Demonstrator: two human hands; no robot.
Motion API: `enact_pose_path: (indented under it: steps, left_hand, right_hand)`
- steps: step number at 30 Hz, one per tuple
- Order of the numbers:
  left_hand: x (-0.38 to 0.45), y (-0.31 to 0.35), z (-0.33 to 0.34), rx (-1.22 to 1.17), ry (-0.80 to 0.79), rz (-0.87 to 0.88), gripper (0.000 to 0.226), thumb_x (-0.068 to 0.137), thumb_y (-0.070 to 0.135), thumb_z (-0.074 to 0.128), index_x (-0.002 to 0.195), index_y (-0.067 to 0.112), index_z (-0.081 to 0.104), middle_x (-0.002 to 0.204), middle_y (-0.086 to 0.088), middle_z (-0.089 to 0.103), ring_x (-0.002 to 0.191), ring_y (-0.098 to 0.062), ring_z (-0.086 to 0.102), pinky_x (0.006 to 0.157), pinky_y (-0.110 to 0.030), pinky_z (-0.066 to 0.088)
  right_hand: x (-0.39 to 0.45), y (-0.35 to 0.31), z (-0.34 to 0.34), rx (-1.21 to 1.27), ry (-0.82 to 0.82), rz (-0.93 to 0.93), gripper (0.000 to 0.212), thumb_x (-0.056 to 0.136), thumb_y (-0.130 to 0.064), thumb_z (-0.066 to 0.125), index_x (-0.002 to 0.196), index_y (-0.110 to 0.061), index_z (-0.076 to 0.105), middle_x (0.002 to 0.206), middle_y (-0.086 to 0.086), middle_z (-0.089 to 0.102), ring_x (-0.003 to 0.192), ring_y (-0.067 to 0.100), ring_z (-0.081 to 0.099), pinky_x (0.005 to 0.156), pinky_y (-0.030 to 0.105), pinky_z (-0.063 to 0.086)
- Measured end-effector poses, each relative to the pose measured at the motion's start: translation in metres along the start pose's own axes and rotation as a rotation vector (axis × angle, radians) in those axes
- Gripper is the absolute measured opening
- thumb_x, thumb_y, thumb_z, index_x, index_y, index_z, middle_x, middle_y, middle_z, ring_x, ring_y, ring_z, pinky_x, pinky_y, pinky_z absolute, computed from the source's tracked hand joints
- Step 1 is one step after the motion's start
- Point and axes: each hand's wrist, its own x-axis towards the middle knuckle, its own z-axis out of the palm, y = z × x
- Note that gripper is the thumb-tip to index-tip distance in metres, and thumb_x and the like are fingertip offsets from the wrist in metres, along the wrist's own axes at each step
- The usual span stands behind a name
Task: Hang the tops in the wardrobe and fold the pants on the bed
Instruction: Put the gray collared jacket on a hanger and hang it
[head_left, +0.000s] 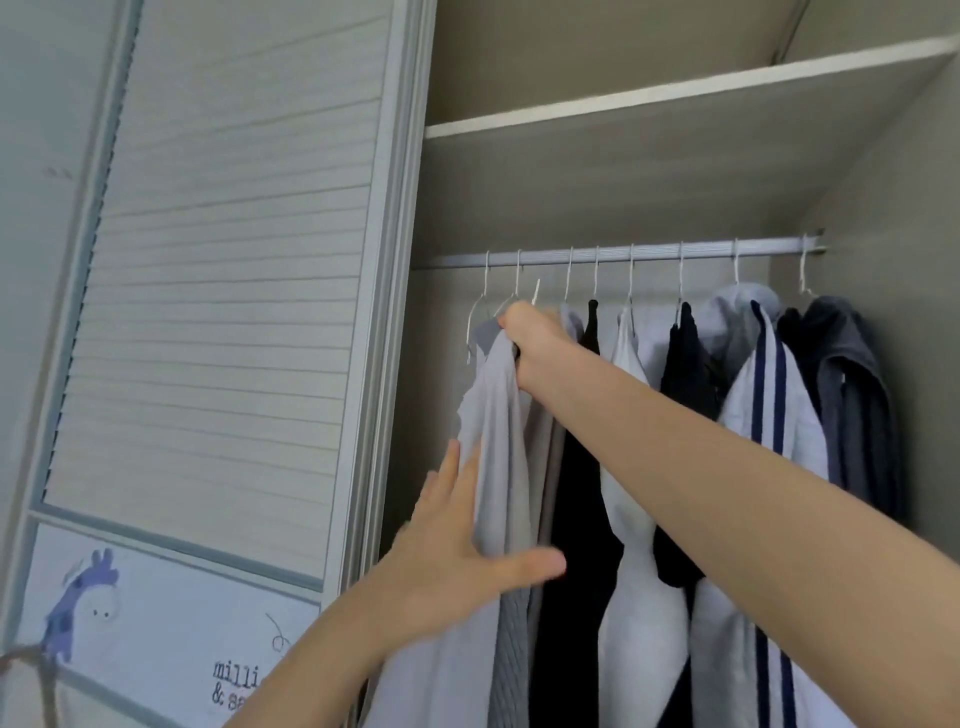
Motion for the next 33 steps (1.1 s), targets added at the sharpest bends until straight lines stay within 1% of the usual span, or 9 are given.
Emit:
enact_pose_path:
  steps: [2,4,7,9,12,18,25,29,33]
  left_hand:
    - [0.0,-0.014,0.016,0.389,0.171,-0.059,0.12,0.062,0.081,0.061,0.127,0.063,-0.038,0.158,0.02,-0.024,0.15,-0.014,0.002,0.118,-0.049,0.024]
    - [0.01,-0.028,0.025,0.413,0.36,-0.005,0.115,0.078,0.051,0.068,0.14,0.054,-0.029,0.163,0.006,0.006,0.132,-0.021,0.045,0.1,-0.04,0.048]
    - [0.028,-0.052,0.024,0.223,0.356,-0.074,0.079,0.091,0.021,0.061,0.152,0.032,0.011,0.124,-0.002,0.058,0.096,-0.02,0.063,0.084,-0.037,0.055]
    - [0.039,-0.061,0.025,0.145,0.326,-0.103,0.054,0.094,0.011,0.055,0.144,0.021,0.036,0.108,-0.001,0.063,0.091,-0.018,0.064,0.084,-0.033,0.055]
    - [0.062,-0.067,0.026,0.157,0.33,-0.089,0.033,0.098,0.007,0.047,0.13,0.013,0.051,0.103,-0.004,0.065,0.09,-0.019,0.064,0.081,-0.025,0.053]
    - [0.123,-0.087,0.028,0.251,0.315,-0.083,0.029,0.1,0.006,0.04,0.127,0.013,0.048,0.102,-0.011,0.065,0.089,-0.026,0.064,0.083,-0.037,0.055]
    - [0.187,-0.124,0.032,0.219,0.293,-0.128,0.03,0.099,0.005,0.04,0.126,0.016,0.048,0.102,-0.007,0.064,0.092,-0.024,0.065,0.089,-0.036,0.053]
    - [0.21,-0.138,0.031,0.181,0.277,-0.109,0.033,0.099,0.006,0.037,0.129,0.018,0.047,0.101,-0.008,0.061,0.094,-0.025,0.063,0.091,-0.036,0.05]
    - [0.221,-0.151,0.041,0.176,0.253,-0.12,0.036,0.098,0.008,0.036,0.131,0.019,0.044,0.097,-0.007,0.057,0.101,-0.029,0.061,0.09,-0.031,0.046]
  right_hand:
    - [0.01,-0.003,0.003,-0.035,0.032,-0.078,0.021,0.091,0.0,0.043,0.11,0.001,0.053,0.074,0.007,0.047,0.055,0.016,0.046,0.044,0.015,0.037]
    - [0.024,-0.007,0.007,-0.093,0.048,-0.123,0.041,0.09,-0.001,0.041,0.131,0.004,0.043,0.099,0.014,0.056,0.076,0.024,0.06,0.067,0.026,0.05]
    - [0.041,-0.013,0.009,-0.148,0.081,-0.159,0.051,0.089,-0.002,0.041,0.139,0.003,0.032,0.131,0.019,0.05,0.108,0.03,0.058,0.092,0.039,0.049]
    - [0.058,-0.017,0.006,-0.199,0.115,-0.166,0.053,0.089,-0.001,0.044,0.14,0.003,0.029,0.123,0.016,0.051,0.105,0.026,0.056,0.085,0.034,0.047]
    - [0.084,-0.022,0.001,-0.265,0.137,-0.182,0.049,0.089,-0.001,0.045,0.136,0.001,0.033,0.112,0.014,0.055,0.099,0.027,0.059,0.072,0.032,0.046]
    - [0.143,-0.023,-0.002,-0.429,0.218,-0.291,0.043,0.087,-0.003,0.046,0.129,0.004,0.041,0.114,0.012,0.048,0.095,0.027,0.055,0.078,0.033,0.047]
    - [0.214,-0.005,-0.003,-0.529,0.234,-0.396,0.011,0.084,0.001,0.051,0.088,-0.005,0.043,0.1,0.012,0.046,0.081,0.024,0.051,0.07,0.031,0.044]
    - [0.245,0.0,-0.004,-0.477,0.226,-0.378,0.02,0.088,0.001,0.048,0.102,-0.004,0.035,0.079,0.007,0.043,0.084,0.022,0.044,0.071,0.028,0.038]
    - [0.257,0.014,-0.006,-0.613,0.146,-0.338,0.02,0.09,-0.002,0.044,0.104,-0.008,0.031,0.086,0.008,0.038,0.087,0.022,0.038,0.072,0.028,0.036]
